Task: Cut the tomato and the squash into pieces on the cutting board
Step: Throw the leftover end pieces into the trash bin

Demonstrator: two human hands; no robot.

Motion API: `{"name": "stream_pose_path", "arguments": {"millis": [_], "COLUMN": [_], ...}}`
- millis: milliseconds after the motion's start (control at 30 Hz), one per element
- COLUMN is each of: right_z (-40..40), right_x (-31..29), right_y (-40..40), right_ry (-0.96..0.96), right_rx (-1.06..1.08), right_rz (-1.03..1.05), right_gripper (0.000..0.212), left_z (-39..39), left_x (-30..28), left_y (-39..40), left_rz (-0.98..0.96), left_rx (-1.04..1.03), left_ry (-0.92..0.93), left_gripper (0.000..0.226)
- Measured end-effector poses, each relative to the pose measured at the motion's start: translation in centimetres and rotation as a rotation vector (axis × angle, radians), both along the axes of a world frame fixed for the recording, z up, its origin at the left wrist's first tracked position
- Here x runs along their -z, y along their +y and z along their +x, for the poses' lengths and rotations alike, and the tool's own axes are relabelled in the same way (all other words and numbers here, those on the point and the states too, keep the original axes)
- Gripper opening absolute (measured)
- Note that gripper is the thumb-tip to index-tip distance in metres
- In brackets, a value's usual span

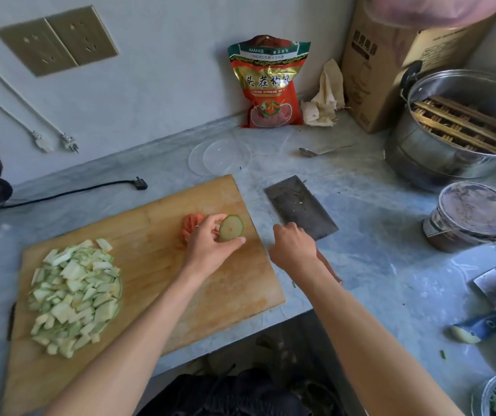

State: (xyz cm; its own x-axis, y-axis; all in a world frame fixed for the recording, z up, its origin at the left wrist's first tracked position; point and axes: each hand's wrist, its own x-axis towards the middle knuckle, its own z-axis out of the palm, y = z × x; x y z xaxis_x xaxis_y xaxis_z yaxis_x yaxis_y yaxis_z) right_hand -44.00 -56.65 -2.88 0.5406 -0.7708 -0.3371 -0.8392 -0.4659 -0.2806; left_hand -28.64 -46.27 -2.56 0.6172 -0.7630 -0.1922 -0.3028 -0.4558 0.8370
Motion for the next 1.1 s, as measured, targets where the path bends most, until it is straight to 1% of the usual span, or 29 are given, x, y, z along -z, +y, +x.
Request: {"name": "stream_pose_path", "arguments": {"millis": [100,167,200,267,367,567,633,667,700,733,767,900,967,1033,1100], "right_z": [0.0,-0.8,-1.2,-1.7,-1.8,-2.9,-3.0,-2.9,-2.6,-2.2,-1.9,-1.8,-1.9,-1.6,-1.2], "right_x": [0.0,0.2,0.4,0.9,1.3,1.5,2.0,2.2,2.4,2.5,2.7,3.1,3.3,3.4,3.4], "right_y": [-0.6,-1.1,-1.3,-1.0,-0.7,-1.0,-0.5,0.0,0.4,0.8,1.1,1.5,1.6,1.6,1.6], "right_ry": [-0.005,0.070,0.110,0.160,0.153,0.033,-0.024,-0.059,-0.089,-0.109,-0.126,-0.126,-0.066,-0.013,0.025], "right_rx": [0.173,0.271,0.291,0.285,0.272,0.271,0.276,0.273,0.266,0.256,0.244,0.132,-0.001,-0.176,-0.316], "right_rz": [-0.063,-0.001,0.028,0.061,0.048,0.046,0.047,0.048,0.053,0.052,0.038,-0.061,-0.180,-0.281,-0.303], "right_gripper": [0.035,0.045,0.047,0.047,0.045,0.033,0.023,0.025,0.034,0.039,0.039,0.030,0.026,0.031,0.037], "left_z": [0.7,1.0,1.0,0.5,-0.4,-1.4,-1.6,-1.6,-1.6,-1.6,-1.6,-1.5,-1.4,-1.4,-1.5], "left_x": [-0.4,-0.6,-0.7,-1.0,-1.4,-1.5,-1.3,-1.2,-1.2,-1.3,-1.3,-1.8,-1.9,-2.0,-2.1], "left_y": [1.6,2.4,2.5,2.6,1.9,1.4,1.4,1.5,1.5,1.6,1.7,2.1,2.3,2.6,2.9], "left_rz": [-0.008,-0.003,-0.002,-0.006,-0.031,-0.017,-0.010,-0.004,-0.005,-0.008,-0.008,-0.006,-0.007,-0.003,-0.006], "left_rx": [-0.037,-0.051,-0.056,-0.061,-0.044,0.003,0.009,0.007,0.003,0.001,0.000,0.003,-0.008,-0.015,-0.023], "left_ry": [0.030,0.037,0.037,0.050,0.070,0.033,0.035,0.037,0.038,0.038,0.040,0.045,0.050,0.056,0.061], "left_gripper": [0.062,0.061,0.060,0.057,0.057,0.062,0.061,0.060,0.059,0.058,0.058,0.056,0.057,0.056,0.056]}}
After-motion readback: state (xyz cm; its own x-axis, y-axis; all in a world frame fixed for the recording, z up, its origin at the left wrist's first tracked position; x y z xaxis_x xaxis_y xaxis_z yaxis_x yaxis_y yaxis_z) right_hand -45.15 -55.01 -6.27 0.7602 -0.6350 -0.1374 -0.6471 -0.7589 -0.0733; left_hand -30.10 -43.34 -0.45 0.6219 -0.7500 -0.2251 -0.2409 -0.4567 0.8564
